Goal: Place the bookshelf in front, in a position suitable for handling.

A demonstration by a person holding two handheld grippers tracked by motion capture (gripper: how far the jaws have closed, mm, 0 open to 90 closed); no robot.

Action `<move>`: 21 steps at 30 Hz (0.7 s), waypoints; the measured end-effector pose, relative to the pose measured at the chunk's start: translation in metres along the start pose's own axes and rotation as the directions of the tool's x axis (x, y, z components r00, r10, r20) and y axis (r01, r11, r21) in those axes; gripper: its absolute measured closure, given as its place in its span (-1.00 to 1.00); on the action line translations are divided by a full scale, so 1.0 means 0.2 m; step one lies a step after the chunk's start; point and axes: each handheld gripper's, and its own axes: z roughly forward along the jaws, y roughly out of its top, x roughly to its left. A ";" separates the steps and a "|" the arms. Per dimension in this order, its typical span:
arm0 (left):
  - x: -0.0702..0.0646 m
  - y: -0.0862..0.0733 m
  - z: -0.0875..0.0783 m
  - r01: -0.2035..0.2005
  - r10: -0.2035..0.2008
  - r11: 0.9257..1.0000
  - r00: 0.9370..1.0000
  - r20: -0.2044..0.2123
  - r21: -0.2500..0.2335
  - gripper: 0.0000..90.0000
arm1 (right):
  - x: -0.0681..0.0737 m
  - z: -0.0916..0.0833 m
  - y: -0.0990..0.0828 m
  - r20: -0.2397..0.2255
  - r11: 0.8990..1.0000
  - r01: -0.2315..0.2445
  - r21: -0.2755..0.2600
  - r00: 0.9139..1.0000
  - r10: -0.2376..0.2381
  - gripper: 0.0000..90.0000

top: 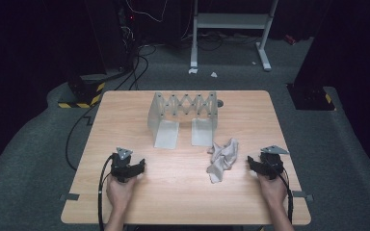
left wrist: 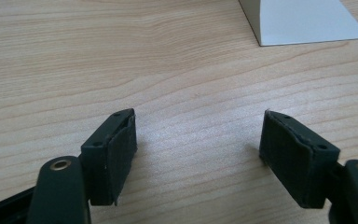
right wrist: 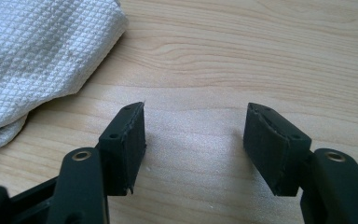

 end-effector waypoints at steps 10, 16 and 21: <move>0.00 0.00 0.00 -0.001 0.001 1.000 1.000 0.003 0.001 -0.39 | 0.00 0.00 0.00 0.001 1.000 0.001 0.000 1.000 -0.001 -0.15; 0.00 0.00 0.00 -0.006 0.006 1.000 1.000 0.000 0.002 -0.39 | 0.00 0.00 0.00 0.002 1.000 0.001 0.000 1.000 -0.001 -0.14; 0.00 0.00 0.00 -0.008 0.008 1.000 1.000 0.000 0.003 -0.40 | 0.01 -0.01 0.00 0.008 1.000 -0.003 0.000 1.000 0.003 -0.14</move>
